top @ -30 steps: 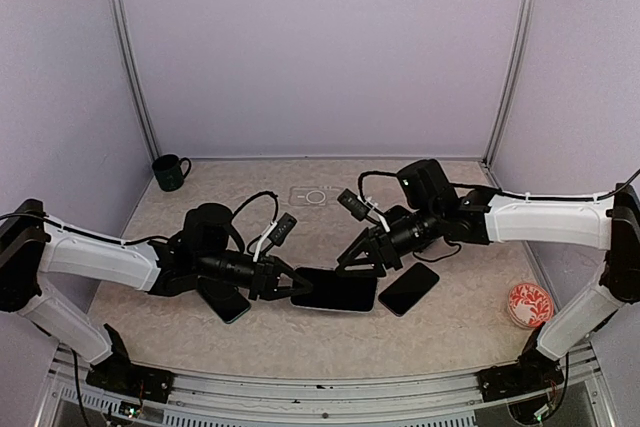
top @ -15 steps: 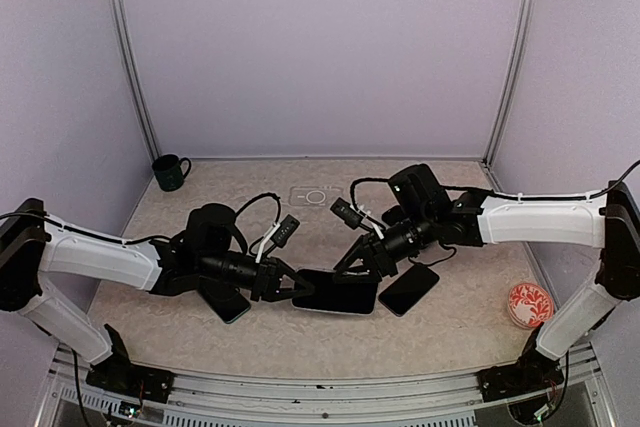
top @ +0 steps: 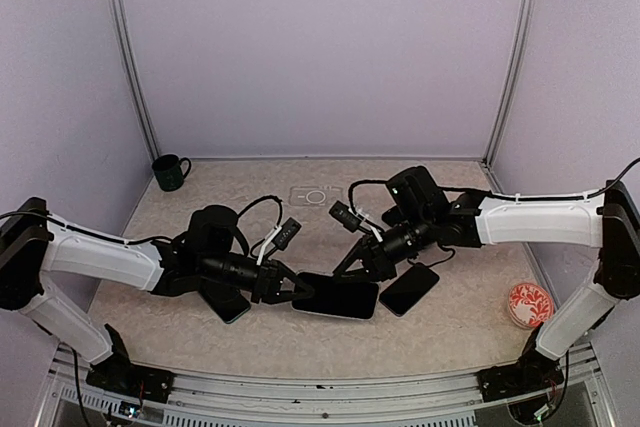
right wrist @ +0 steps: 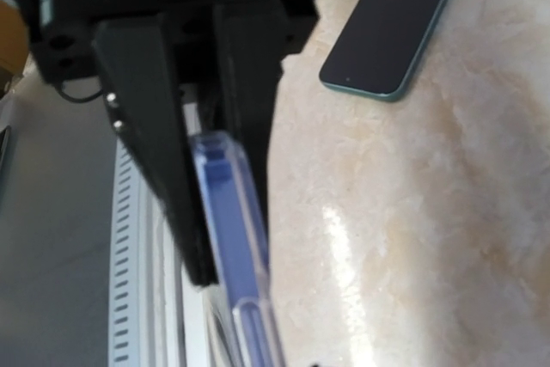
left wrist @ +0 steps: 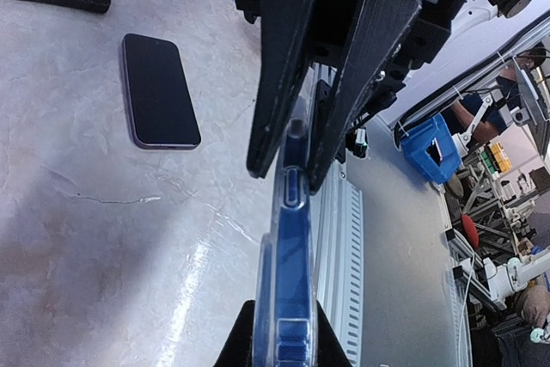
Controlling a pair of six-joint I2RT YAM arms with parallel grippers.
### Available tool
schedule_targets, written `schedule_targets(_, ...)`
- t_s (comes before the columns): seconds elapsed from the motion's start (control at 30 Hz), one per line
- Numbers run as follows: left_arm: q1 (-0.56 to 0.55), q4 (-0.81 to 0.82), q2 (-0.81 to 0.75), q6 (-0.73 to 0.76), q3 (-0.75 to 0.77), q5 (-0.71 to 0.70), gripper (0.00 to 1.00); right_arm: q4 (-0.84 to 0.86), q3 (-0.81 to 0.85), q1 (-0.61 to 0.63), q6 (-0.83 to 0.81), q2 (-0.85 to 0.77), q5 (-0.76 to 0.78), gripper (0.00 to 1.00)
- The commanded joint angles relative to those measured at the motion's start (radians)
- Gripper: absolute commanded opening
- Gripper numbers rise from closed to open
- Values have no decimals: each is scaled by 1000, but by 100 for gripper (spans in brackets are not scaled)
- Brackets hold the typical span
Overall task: Put the phone into the phone case
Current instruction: Pass from the left arm to the right
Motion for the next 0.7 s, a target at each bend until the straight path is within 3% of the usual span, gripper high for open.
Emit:
schedule_targets(0.0, -1, 70, 4, 12, 23, -24, 0, -8, 15, 23, -1, 8, 5, 9)
schedule_targets(0.13, 0, 79, 11, 5, 21, -32, 0, -2, 11, 24, -5, 2, 15, 7)
schedule_targets(0.43, -1, 41, 3, 44, 31, -24, 0, 15, 12, 25, 4, 6, -15, 36)
schedule_targets(0.67, -3, 47, -14, 51, 29, -4, 0, 26, 43, 50, 5, 52, -24, 43)
